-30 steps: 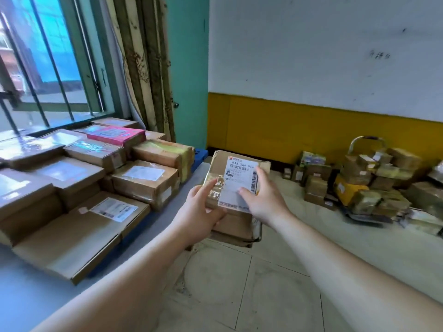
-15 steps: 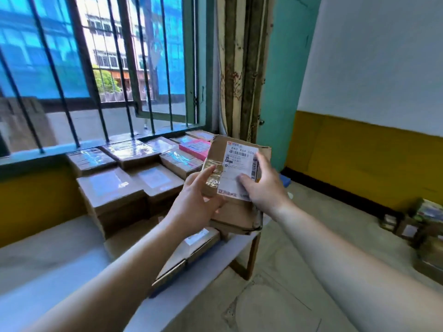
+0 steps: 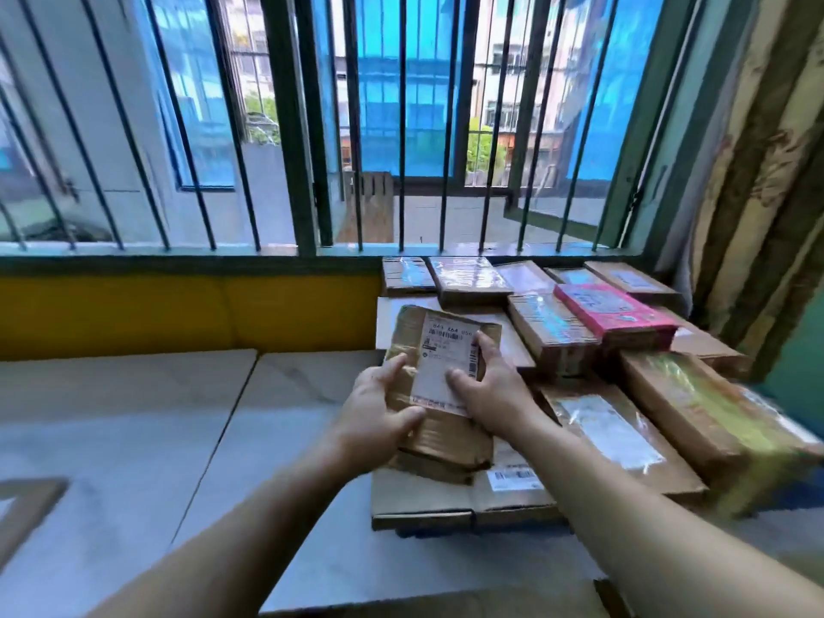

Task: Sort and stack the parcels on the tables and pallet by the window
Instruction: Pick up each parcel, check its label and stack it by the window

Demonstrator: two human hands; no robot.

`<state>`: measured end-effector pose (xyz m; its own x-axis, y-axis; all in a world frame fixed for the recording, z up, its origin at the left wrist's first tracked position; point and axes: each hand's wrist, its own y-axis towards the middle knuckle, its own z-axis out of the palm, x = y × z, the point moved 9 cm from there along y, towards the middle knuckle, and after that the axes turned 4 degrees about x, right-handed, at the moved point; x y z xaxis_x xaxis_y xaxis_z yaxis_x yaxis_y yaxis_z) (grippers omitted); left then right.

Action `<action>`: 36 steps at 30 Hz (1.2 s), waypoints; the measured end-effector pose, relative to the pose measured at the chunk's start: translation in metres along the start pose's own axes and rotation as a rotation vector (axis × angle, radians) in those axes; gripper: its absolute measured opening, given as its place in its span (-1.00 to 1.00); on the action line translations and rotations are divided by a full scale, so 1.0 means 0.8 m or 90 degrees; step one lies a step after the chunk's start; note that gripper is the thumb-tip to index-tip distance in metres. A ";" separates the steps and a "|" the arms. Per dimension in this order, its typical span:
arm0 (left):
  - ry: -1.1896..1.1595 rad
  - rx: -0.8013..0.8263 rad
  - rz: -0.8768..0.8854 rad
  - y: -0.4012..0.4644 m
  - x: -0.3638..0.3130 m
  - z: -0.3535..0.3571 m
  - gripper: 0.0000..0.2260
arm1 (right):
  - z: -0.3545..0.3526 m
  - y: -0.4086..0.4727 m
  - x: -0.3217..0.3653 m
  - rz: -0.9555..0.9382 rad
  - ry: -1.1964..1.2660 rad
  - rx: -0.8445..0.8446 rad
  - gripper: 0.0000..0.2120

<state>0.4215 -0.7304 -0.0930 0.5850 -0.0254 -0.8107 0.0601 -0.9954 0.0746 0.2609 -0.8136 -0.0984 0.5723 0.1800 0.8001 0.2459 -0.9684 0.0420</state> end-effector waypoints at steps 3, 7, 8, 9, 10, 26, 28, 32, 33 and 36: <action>-0.012 0.023 -0.059 -0.016 0.029 0.020 -0.36 | 0.030 0.002 -0.023 0.029 -0.004 0.070 -0.27; -0.009 0.037 -0.133 -0.027 0.066 0.044 -0.35 | 0.063 0.000 -0.053 0.075 -0.008 0.145 -0.27; -0.011 0.046 -0.146 -0.028 0.072 0.049 -0.35 | 0.069 0.000 -0.059 0.081 -0.012 0.155 -0.27; -0.012 0.056 -0.158 -0.029 0.078 0.053 -0.35 | 0.074 0.001 -0.065 0.088 -0.022 0.164 -0.27; -0.014 0.063 -0.168 -0.028 0.083 0.057 -0.36 | 0.078 0.003 -0.068 0.096 -0.034 0.171 -0.27; 0.013 0.081 -0.193 0.032 0.131 0.050 -0.33 | 0.098 0.059 -0.060 0.128 -0.156 0.173 -0.27; 0.008 0.083 -0.194 0.039 0.135 0.050 -0.33 | 0.100 0.066 -0.059 0.129 -0.161 0.167 -0.28; -0.001 0.080 -0.187 0.050 0.144 0.051 -0.32 | 0.103 0.076 -0.057 0.131 -0.173 0.155 -0.29; -0.003 0.079 -0.186 0.052 0.146 0.051 -0.32 | 0.103 0.077 -0.058 0.132 -0.174 0.155 -0.29; -0.005 0.078 -0.191 0.055 0.147 0.052 -0.31 | 0.105 0.080 -0.060 0.132 -0.178 0.160 -0.29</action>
<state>0.4594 -0.7808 -0.2094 0.5489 0.2710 -0.7908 0.1312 -0.9622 -0.2387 0.3148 -0.8695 -0.1840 0.8108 0.0596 0.5823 0.2667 -0.9231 -0.2769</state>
